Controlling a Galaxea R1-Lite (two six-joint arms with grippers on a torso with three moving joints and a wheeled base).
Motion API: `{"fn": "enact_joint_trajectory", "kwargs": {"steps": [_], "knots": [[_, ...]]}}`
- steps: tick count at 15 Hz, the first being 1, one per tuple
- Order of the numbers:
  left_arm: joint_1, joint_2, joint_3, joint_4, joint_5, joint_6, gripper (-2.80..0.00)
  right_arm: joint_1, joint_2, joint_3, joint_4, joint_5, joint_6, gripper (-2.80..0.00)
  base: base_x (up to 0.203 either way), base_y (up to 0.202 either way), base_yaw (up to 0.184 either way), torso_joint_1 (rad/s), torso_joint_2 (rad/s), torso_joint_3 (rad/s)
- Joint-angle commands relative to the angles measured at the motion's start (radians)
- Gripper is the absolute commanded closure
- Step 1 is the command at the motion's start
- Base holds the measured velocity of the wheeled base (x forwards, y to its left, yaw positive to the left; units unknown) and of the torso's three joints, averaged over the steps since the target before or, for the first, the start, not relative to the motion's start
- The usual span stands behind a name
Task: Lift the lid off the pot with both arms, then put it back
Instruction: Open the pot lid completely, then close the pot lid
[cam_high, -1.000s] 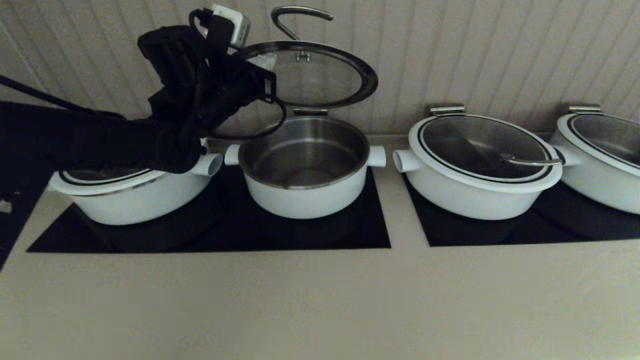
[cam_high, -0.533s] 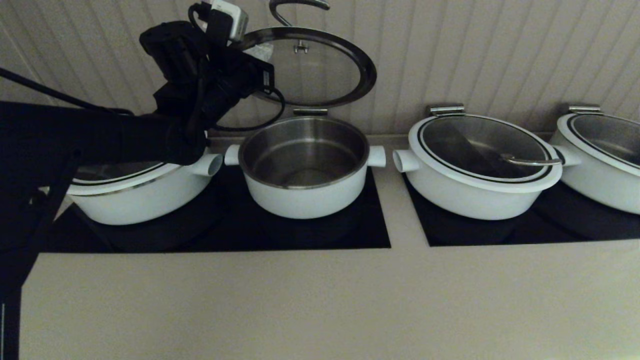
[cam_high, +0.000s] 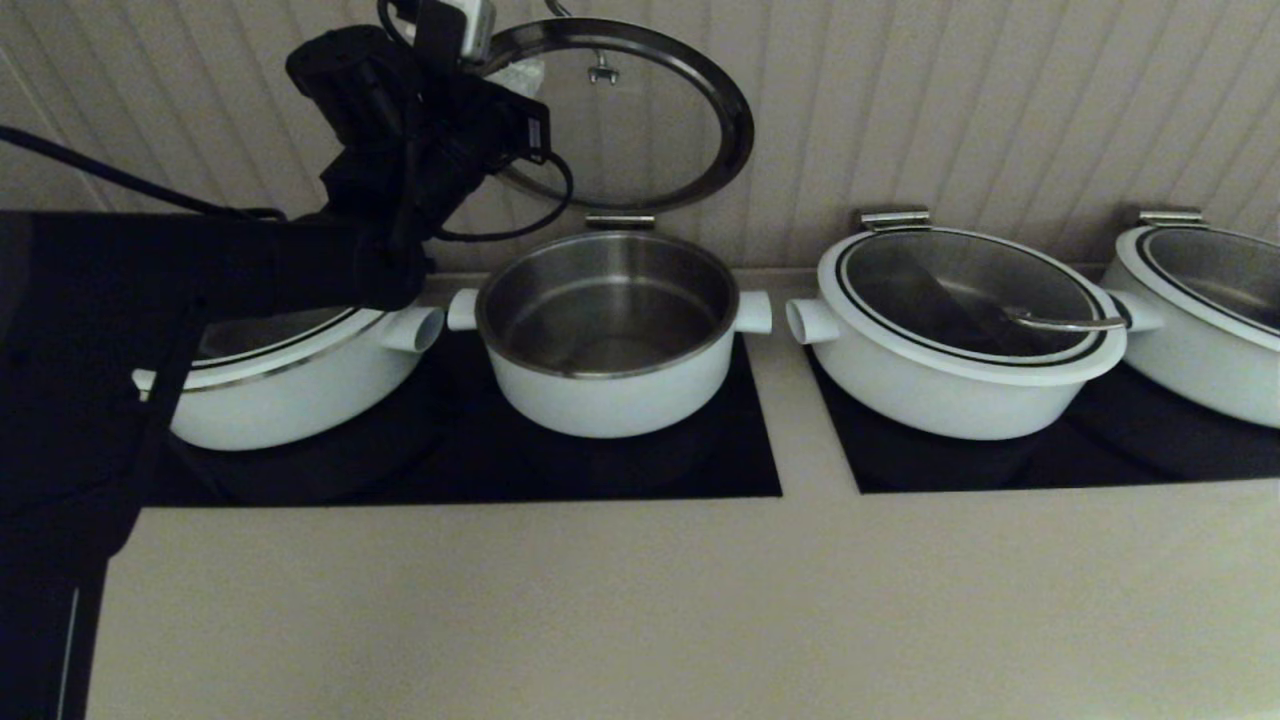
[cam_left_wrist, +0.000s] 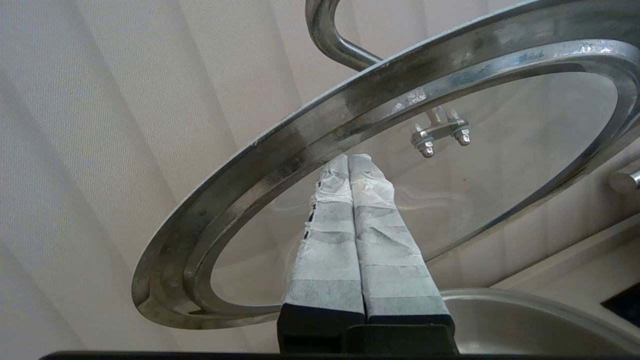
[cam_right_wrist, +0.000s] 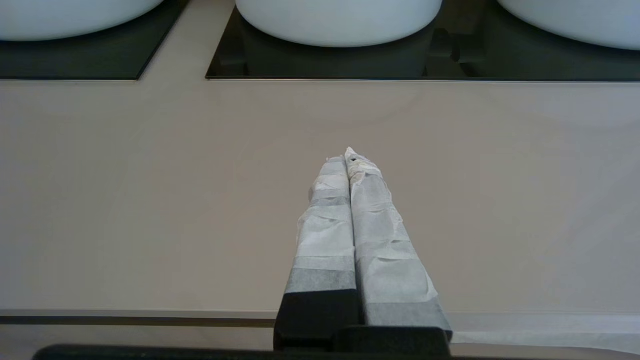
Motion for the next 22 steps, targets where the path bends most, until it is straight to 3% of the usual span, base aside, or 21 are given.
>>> {"fn": "enact_joint_trajectory", "kwargs": {"steps": [1, 17, 22], "knots": [[0.002, 0.003, -0.005, -0.006, -0.001, 0.002, 0.00, 0.000, 0.001, 0.000, 0.000, 0.001, 0.000, 0.00, 0.000, 0.000, 0.000, 0.000, 0.00, 0.000], [0.053, -0.017, -0.016, 0.004, -0.002, 0.005, 0.00, 0.000, 0.001, 0.000, 0.000, 0.001, 0.000, 0.00, 0.000, 0.000, 0.000, 0.000, 0.00, 0.000], [0.059, -0.059, 0.089, -0.004, -0.002, 0.005, 0.00, 0.000, 0.001, 0.000, 0.000, 0.001, 0.000, 0.00, 0.000, 0.000, 0.000, 0.000, 0.00, 0.000]]}}
